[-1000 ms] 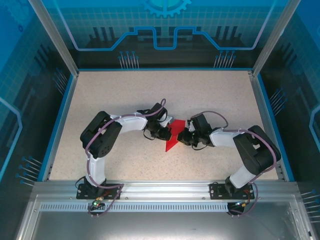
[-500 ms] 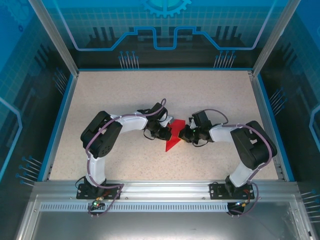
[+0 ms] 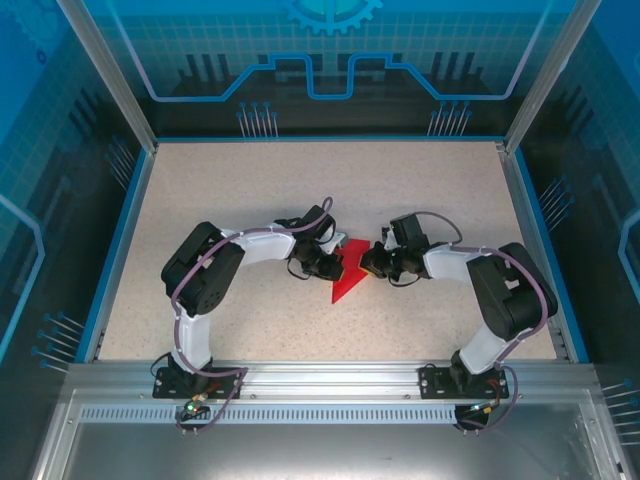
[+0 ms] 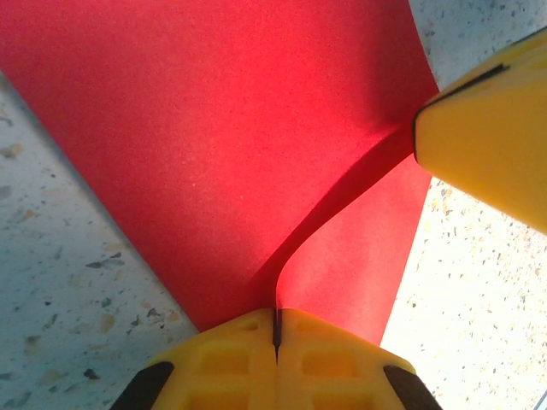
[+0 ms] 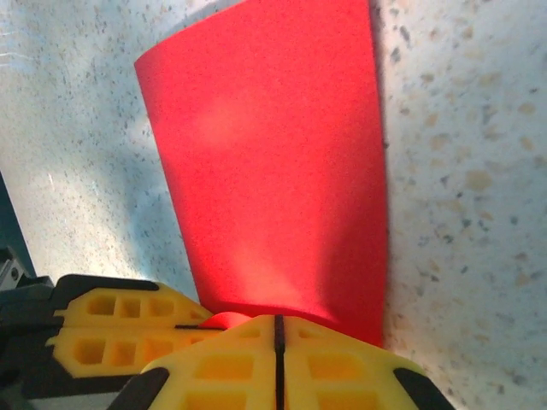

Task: Fold a paper plane with a square sheet of paper (pick it up from the middle)
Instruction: Third fold the triangle at the center of the table.

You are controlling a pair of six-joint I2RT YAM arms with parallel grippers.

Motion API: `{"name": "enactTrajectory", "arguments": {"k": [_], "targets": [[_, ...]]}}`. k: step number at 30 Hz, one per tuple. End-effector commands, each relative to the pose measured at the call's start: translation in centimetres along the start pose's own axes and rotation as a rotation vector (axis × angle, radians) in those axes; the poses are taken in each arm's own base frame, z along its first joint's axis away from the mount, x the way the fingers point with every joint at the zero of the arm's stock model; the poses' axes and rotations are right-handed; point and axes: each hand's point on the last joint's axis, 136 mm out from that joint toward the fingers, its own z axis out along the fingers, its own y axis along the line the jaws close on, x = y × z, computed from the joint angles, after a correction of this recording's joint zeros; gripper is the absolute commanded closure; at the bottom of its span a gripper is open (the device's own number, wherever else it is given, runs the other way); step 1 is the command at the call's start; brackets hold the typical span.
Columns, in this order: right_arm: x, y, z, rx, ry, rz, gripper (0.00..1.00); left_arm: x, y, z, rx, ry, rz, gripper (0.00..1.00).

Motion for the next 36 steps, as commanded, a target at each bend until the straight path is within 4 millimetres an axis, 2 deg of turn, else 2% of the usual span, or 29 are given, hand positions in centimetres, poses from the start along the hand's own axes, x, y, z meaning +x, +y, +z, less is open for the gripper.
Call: {"name": "enactTrajectory", "arguments": {"k": [1,2,5,8,11,16,22,24,27,29,36], "targets": [[0.1,-3.2,0.7,0.071,-0.001,0.053,0.92,2.7,3.2,1.4,-0.112,0.101,-0.036,1.0],[0.4,-4.1,0.9,0.081,0.004,0.075,0.91,2.8,3.2,1.4,-0.112,0.102,-0.036,1.0],[1.0,-5.2,1.0,0.089,0.019,0.093,0.93,2.7,3.2,1.5,-0.113,0.099,-0.038,1.0],[0.7,-4.9,0.1,0.106,0.007,0.079,0.93,2.8,3.2,1.5,-0.112,0.103,-0.04,1.0],[-0.2,-2.5,-1.0,0.052,-0.011,0.033,0.92,2.7,3.2,1.5,-0.112,0.103,-0.04,1.0],[-0.1,3.5,-1.7,-0.173,0.014,-0.079,0.92,2.6,3.1,1.5,-0.109,0.101,-0.041,1.0],[1.4,4.4,0.5,-0.169,0.072,-0.091,0.92,2.4,3.1,1.5,-0.107,0.094,-0.046,1.0],[1.8,3.6,1.3,-0.106,0.088,-0.09,0.93,2.4,3.1,1.5,-0.108,0.096,-0.048,1.0],[1.7,0.1,1.8,0.003,0.059,-0.032,0.94,2.6,3.1,1.3,-0.11,0.093,-0.046,1.0],[2.0,-1.5,2.1,0.028,0.062,-0.004,0.94,2.4,2.9,1.1,-0.107,0.087,-0.047,1.0],[2.6,-3.2,2.5,0.071,0.085,-0.014,0.95,1.8,2.1,0.4,-0.088,0.068,-0.05,1.0]]}}
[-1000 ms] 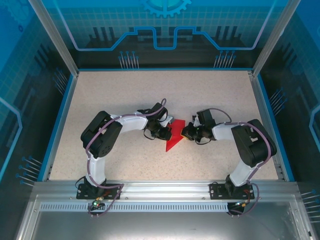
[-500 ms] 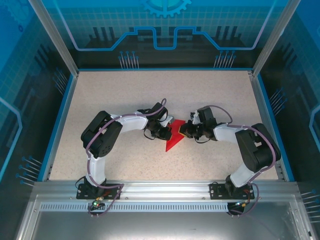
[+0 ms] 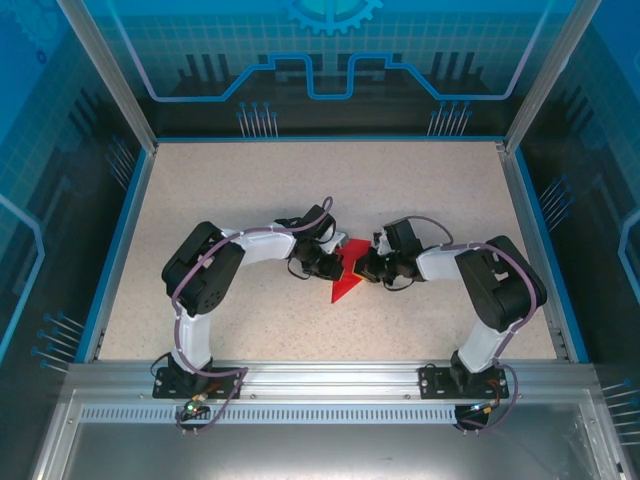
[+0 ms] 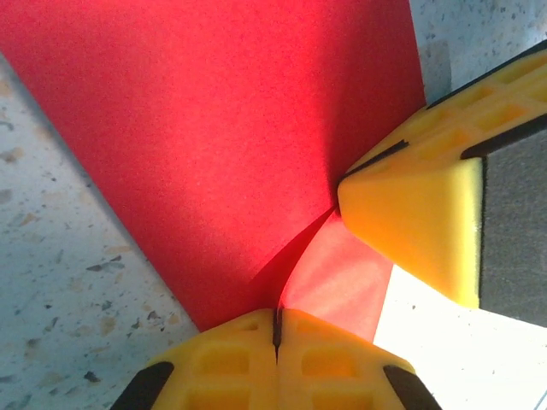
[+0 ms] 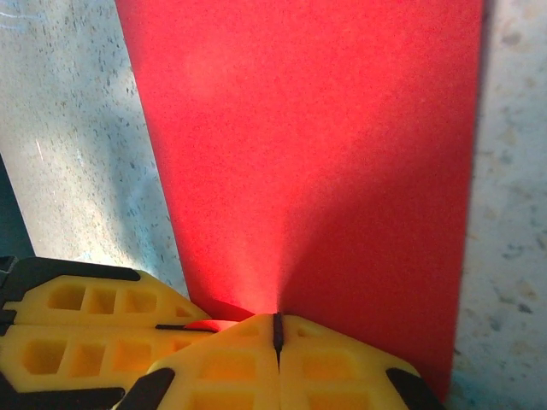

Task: Fold a paper plane with a square sheet of paper (pick it up from the middle)
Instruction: Third fold the triangle at the center of the table.

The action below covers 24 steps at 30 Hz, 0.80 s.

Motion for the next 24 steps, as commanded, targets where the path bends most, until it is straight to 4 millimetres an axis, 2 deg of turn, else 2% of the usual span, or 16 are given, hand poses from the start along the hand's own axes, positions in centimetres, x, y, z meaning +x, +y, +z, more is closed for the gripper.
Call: {"name": "enactTrajectory", "arguments": {"k": [1,4,6,10,11,13,14,17,21,24], "targets": [[1.1,-3.4,0.4,0.105,0.03,0.03,0.95,1.7,1.9,0.0,-0.09,0.06,-0.052,1.0],[1.0,-3.4,0.3,0.1,0.029,0.027,0.94,1.1,1.0,-1.3,-0.078,0.03,-0.052,0.87],[1.1,-3.3,0.5,0.088,0.038,0.024,0.94,0.5,0.2,-2.6,-0.07,-0.003,-0.052,0.71],[1.2,-3.5,0.8,0.086,0.038,0.042,0.94,-0.1,-0.7,-5.0,-0.076,-0.058,-0.08,0.55],[1.1,-3.5,0.9,0.085,0.036,0.043,0.94,-0.2,-1.1,-5.5,-0.063,-0.071,-0.092,0.54],[1.2,-3.7,1.0,0.091,0.037,0.055,0.94,-0.2,-2.1,-6.2,-0.02,-0.09,-0.123,0.59],[1.1,-3.8,1.1,0.092,0.035,0.059,0.95,-0.1,-2.9,-6.4,0.021,-0.097,-0.14,0.65],[1.1,-3.9,1.1,0.096,0.028,0.069,0.94,0.6,-5.3,-6.2,0.125,-0.082,-0.135,0.76],[1.0,-4.0,0.9,0.103,0.018,0.073,0.94,1.7,-6.0,-4.2,0.134,-0.02,-0.127,0.85],[1.0,-3.9,0.9,0.106,0.017,0.071,0.94,2.1,-5.4,-2.5,0.116,0.015,-0.133,0.89]]}}
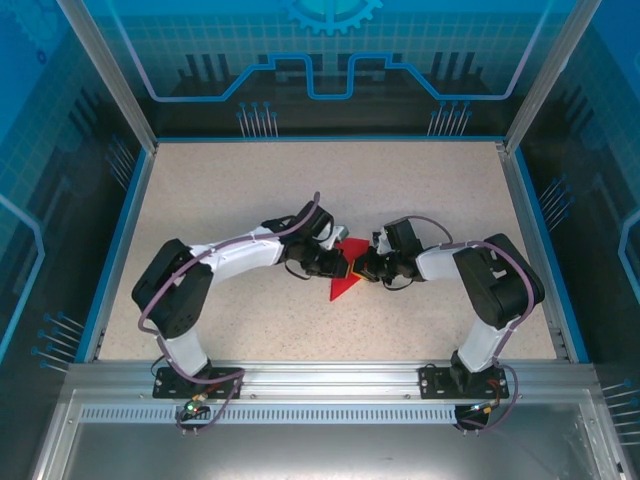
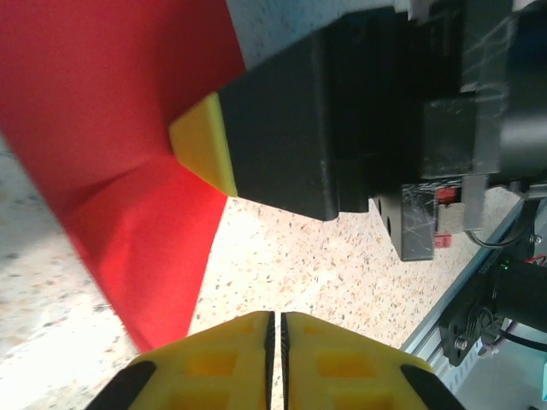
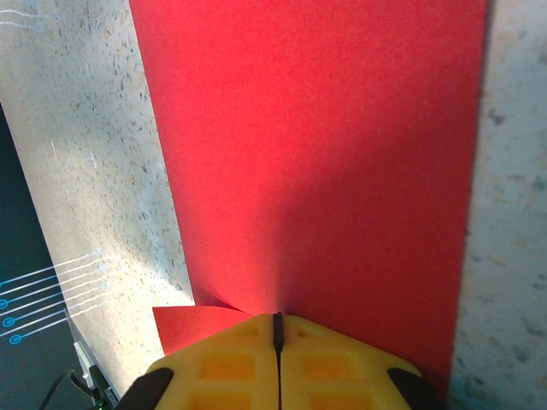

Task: Fold a paper plane with a square sheet of paper (pick it up from the middle)
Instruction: Third fold the triangle at the center of the table.

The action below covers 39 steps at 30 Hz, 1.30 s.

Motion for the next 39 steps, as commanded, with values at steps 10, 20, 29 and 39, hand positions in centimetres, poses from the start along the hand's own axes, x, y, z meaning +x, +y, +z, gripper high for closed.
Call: {"name": "enactTrajectory", "arguments": {"k": [10,20,29,39], "targets": [[0.4,-0.9,-0.5,0.043,0.008,0.012,0.89,1.4,6.2,4.2,-0.189,0.064,-0.06,1.0],[1.5,4.2,-2.0,-0.031,0.036,-0.126,0.85,1.8,7.2,5.0,-0.183,0.081,-0.046,1.0],[1.6,1.5,0.5,0.028,0.059,-0.06,0.9,1.5,7.1,5.2,-0.174,0.083,-0.044,1.0],[2.3,-2.8,1.4,0.153,0.074,-0.003,0.92,0.6,4.7,3.5,-0.111,0.055,-0.027,1.0]]}}
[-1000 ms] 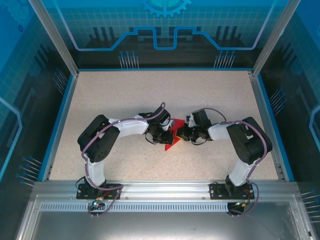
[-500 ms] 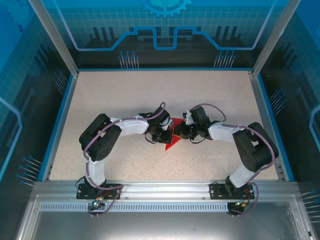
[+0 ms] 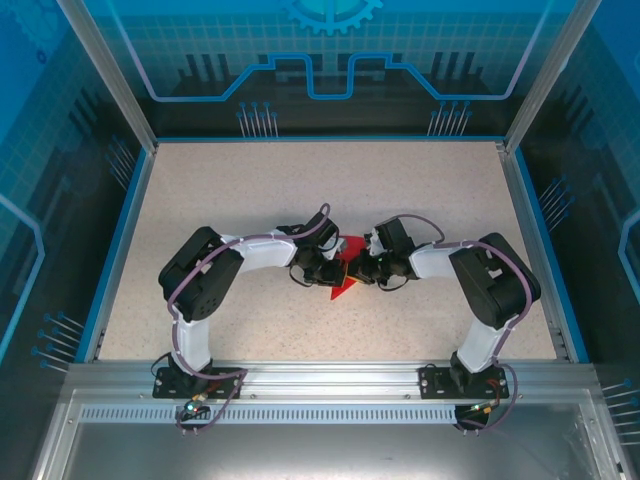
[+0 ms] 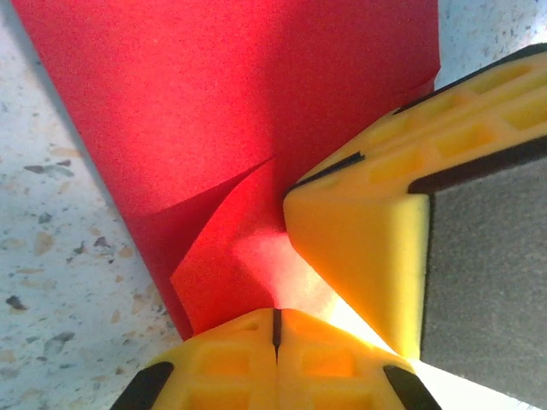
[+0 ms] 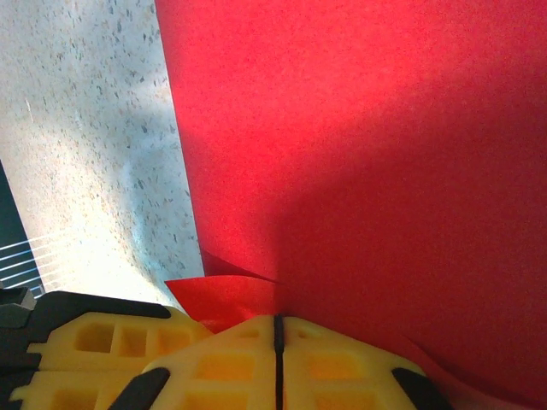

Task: Fold a paper plane with a square sheet of paper (pick it up from the middle)
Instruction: Third fold the triangle at the center of the table.

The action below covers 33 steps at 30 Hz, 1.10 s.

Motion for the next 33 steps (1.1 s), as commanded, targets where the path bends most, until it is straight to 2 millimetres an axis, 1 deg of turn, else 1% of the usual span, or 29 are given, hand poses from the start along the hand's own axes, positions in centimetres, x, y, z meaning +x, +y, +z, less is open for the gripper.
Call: {"name": "enactTrajectory", "arguments": {"k": [1,4,7,11,14,17,20,22,25,29,33], "targets": [[1.1,-3.7,0.8,0.119,0.02,0.055,0.92,-0.1,-0.6,-1.2,0.014,-0.006,0.011,1.0],[1.0,-3.8,0.7,0.126,0.019,0.057,0.92,-0.4,-2.7,-2.5,0.096,-0.021,0.008,1.0],[1.0,-4.1,0.7,0.143,0.025,0.058,0.92,-0.4,-4.7,-3.1,0.201,-0.019,-0.007,1.0],[0.9,-4.3,0.5,0.149,0.02,0.067,0.93,-0.2,-5.1,-2.2,0.261,0.006,-0.061,1.0],[1.0,-4.3,0.6,0.143,0.022,0.067,0.93,-0.1,-4.4,-1.1,0.251,0.014,-0.086,1.0],[0.8,-4.5,0.6,0.145,0.022,0.071,0.93,-0.1,-2.7,-0.3,0.217,0.022,-0.112,1.0],[0.8,-4.7,0.5,0.148,0.022,0.073,0.93,0.5,-1.1,0.6,0.22,0.043,-0.159,1.0],[0.8,-4.8,0.5,0.148,0.022,0.078,0.93,1.0,-0.4,1.0,0.215,0.06,-0.176,1.0],[0.8,-5.0,0.4,0.152,0.023,0.083,0.93,1.7,-0.1,0.9,0.217,0.069,-0.172,1.0],[0.8,-5.1,0.5,0.151,0.025,0.087,0.93,2.2,1.4,1.0,0.151,0.069,-0.193,1.0],[0.8,-5.2,0.5,0.153,0.027,0.089,0.93,2.3,2.0,0.3,0.099,0.044,-0.185,1.0]]}}
